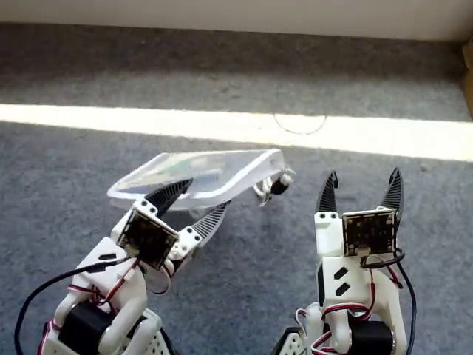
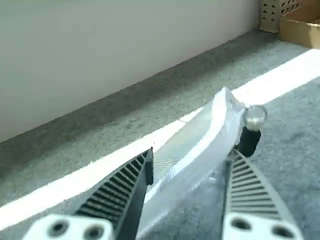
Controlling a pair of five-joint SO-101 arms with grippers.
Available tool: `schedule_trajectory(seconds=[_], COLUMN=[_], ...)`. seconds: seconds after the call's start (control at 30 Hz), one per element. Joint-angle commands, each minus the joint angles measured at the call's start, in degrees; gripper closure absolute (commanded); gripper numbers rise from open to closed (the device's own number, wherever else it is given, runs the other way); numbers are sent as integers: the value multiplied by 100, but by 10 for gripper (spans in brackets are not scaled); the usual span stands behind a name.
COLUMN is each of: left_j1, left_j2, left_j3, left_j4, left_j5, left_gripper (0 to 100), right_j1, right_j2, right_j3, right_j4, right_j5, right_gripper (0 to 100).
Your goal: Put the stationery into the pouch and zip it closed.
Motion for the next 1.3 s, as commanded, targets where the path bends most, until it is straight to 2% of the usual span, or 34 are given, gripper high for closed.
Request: schedule_trajectory(seconds=[0.0, 0.43, 0.57, 0.73, 0.83, 1.03, 1.13, 1.27], left_j1=[92, 48, 48, 40, -92, -101, -180, -787], left_j2=[-57, -66, -66, -66, -66, -57, -57, -66], left_j3=[-734, -945, -945, -945, -927, -927, -910, -664], left_j4=[246, 396, 396, 18, -299, -519, -519, -545], left_j5=[563, 615, 615, 563, 105, -835, -1029, -1029], left_gripper=[765, 769, 770, 873, 920, 974, 986, 983], right_j1=[-48, -48, -22, -48, -48, -48, -48, -48], right_j2=[-4, -4, -4, -4, -4, -4, -4, -4], right_j3=[-57, -40, -40, -75, -127, -347, -462, -418], right_j4=[-22, -48, -400, -426, -488, -919, -1059, -1051], right_j5=[62, 62, 62, 44, 53, 53, 35, 26], right_gripper=[684, 684, 687, 801, 858, 865, 865, 865])
